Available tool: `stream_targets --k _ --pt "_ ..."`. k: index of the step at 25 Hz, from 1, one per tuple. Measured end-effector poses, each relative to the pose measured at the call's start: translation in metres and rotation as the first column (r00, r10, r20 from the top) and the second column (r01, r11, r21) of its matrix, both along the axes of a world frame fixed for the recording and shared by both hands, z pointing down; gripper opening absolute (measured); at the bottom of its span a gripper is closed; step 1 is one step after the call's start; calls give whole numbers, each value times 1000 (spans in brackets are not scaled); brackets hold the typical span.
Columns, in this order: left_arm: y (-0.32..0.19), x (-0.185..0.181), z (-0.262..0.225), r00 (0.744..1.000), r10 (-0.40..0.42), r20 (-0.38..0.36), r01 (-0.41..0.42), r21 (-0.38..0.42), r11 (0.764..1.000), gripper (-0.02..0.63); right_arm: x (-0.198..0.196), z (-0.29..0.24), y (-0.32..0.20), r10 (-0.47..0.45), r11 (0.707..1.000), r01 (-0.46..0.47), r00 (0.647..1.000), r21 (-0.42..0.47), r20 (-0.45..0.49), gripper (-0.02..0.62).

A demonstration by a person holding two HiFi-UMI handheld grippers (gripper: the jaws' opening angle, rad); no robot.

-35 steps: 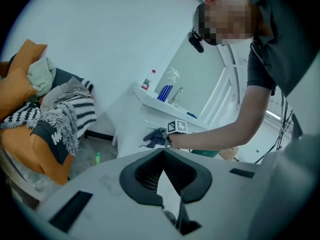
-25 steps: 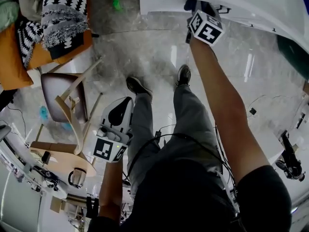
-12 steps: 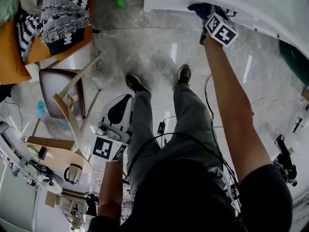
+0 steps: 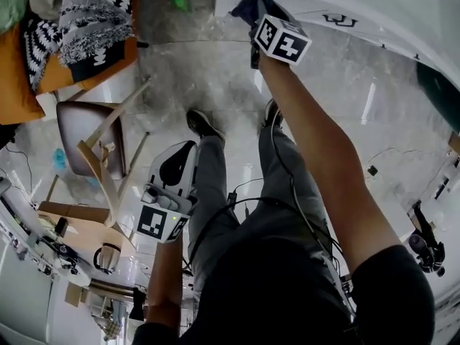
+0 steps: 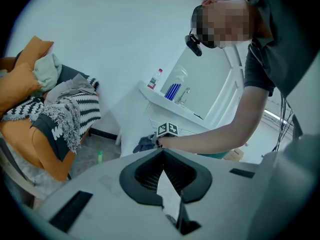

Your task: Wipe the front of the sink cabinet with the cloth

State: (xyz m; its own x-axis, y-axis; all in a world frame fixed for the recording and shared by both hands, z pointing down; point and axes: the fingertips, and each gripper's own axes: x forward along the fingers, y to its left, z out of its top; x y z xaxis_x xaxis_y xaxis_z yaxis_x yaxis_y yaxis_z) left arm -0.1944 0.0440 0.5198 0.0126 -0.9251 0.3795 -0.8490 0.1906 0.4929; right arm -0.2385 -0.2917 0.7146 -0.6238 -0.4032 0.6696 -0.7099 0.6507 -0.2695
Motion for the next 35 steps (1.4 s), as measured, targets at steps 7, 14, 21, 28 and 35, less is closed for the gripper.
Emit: stream_targets --k 7,14,21,28,35 --pt "9 1 22 997 -77 -24 77 6 997 5 79 58 -70 105 994 -104 988 17 -113 84" --pt "16 5 56 992 -123 -38 124 14 992 5 117 130 -100 143 990 -134 961 53 -236 84" --pt "22 9 82 989 -136 -63 134 -32 990 5 21 198 -18 -5 992 -15 987 -127 -161 84" --pt "24 12 90 988 -144 -52 143 -17 990 5 85 227 -69 74 994 -91 970 -62 -231 84" --pt "38 14 105 985 -158 -65 156 -28 987 5 133 232 -107 130 989 -147 947 -36 -294 86"
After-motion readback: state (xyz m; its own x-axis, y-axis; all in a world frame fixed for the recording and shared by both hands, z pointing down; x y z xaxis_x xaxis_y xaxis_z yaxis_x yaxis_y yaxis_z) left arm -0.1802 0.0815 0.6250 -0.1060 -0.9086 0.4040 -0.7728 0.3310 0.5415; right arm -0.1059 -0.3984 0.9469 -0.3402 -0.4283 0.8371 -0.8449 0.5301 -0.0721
